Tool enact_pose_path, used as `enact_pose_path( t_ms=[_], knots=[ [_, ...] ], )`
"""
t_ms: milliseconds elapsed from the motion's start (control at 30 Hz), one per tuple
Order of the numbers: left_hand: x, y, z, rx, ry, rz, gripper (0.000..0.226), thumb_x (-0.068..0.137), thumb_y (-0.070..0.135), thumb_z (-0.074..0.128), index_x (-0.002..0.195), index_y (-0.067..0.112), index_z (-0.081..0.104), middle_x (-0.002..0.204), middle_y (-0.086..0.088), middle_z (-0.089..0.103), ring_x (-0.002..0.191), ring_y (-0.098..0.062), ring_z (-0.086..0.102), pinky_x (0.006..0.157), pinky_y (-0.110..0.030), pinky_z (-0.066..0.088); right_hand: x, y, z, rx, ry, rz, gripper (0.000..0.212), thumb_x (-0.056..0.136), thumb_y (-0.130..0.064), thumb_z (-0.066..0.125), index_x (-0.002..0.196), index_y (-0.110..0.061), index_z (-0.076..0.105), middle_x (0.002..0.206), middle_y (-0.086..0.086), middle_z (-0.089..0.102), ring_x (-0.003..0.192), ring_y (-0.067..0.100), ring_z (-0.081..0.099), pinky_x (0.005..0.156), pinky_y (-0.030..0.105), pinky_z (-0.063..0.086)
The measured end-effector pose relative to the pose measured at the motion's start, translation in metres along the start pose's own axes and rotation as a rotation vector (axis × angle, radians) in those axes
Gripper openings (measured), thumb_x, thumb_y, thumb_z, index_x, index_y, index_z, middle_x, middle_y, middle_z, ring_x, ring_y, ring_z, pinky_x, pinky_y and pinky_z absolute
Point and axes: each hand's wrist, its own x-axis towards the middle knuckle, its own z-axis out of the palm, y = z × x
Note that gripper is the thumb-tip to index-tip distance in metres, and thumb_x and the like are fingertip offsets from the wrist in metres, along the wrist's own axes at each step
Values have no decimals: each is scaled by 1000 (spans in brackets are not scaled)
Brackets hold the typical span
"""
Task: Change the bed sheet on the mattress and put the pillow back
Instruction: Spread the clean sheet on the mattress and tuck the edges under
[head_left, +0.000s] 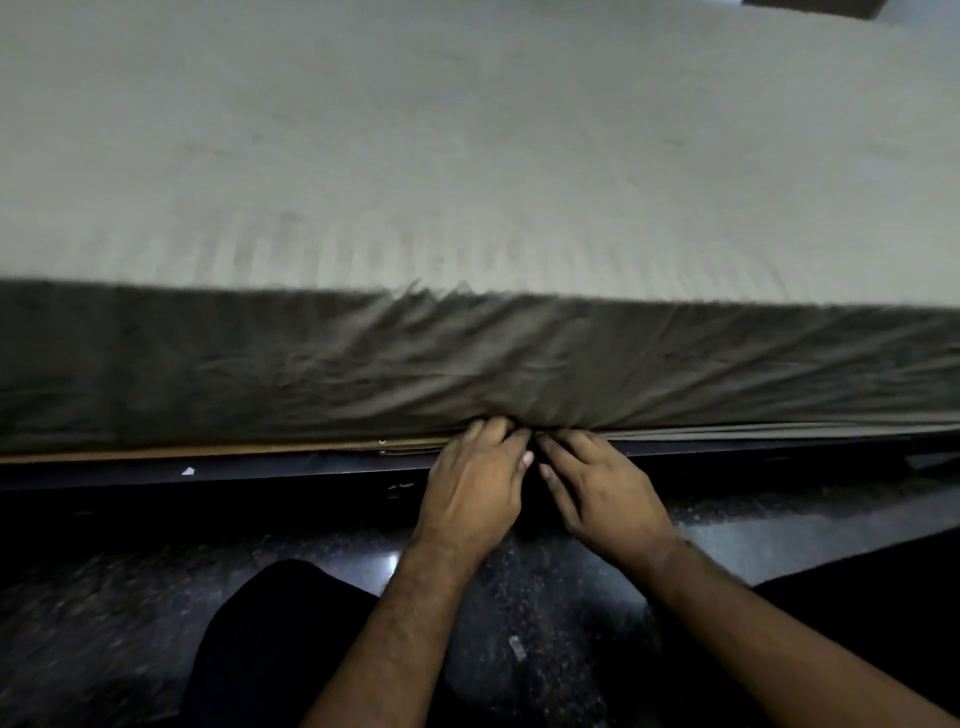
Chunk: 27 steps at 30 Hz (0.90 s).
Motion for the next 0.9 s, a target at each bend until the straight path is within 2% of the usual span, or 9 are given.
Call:
enact_pose_path(
  t_ms=[67,167,267,333,467,600,700,800,900],
  knots=[
    [4,14,3,44,54,-107,29,98,34,44,108,21,68,108,0,60,100,-24,59,82,-40,50,2,0,4,16,-1,-3,40,105,-36,42,128,-14,65,119,3,66,109,22,60,97,30,47],
    [0,33,11,87,101,-178,42,94,38,36,113,20,69,110,0,62,99,-24,59,90,-38,51,3,-2,14,34,7,39,42,106,-30,39,131,-8,65,126,8,67,116,26,61,108,35,43],
    [0,37,13,97,128,-190,30,91,34,54,108,18,72,105,0,64,94,-23,62,86,-37,54,0,0,23,65,6,4,46,106,-28,34,137,-4,60,135,10,63,126,25,57,116,39,37],
    [-1,34,13,113,104,-196,33,93,36,50,110,19,72,108,1,64,97,-22,62,90,-36,53,1,4,24,41,36,-36,42,103,-24,41,132,-3,63,132,9,66,122,25,60,115,36,38],
    [-5,25,13,108,120,-160,46,96,38,34,120,19,69,120,1,63,108,-23,60,106,-41,46,10,11,16,29,101,-56,28,95,-18,56,118,-9,70,115,5,72,102,23,66,94,28,47],
    [3,16,15,144,249,-126,25,97,31,48,103,23,71,103,4,68,97,-22,61,88,-39,46,21,16,11,44,37,-1,35,79,-6,70,113,-15,69,98,2,71,88,25,64,65,33,54],
    [11,3,13,247,342,-21,3,91,25,67,91,24,69,86,2,66,83,-24,61,75,-37,39,31,18,7,-8,-37,-13,34,80,-14,66,114,-18,69,98,3,68,90,26,64,63,35,56],
    [15,-11,8,268,386,49,21,80,19,83,94,22,68,81,-1,63,76,-26,59,71,-36,36,37,17,5,-59,-79,-19,29,79,-14,70,107,-17,71,92,5,67,83,29,66,57,36,55],
    [17,-17,5,239,350,76,25,78,19,84,97,22,69,84,0,64,77,-26,61,71,-37,41,40,11,-1,-147,-103,-36,23,74,-14,74,96,-16,71,81,5,64,71,29,66,46,35,48]
  ],
)
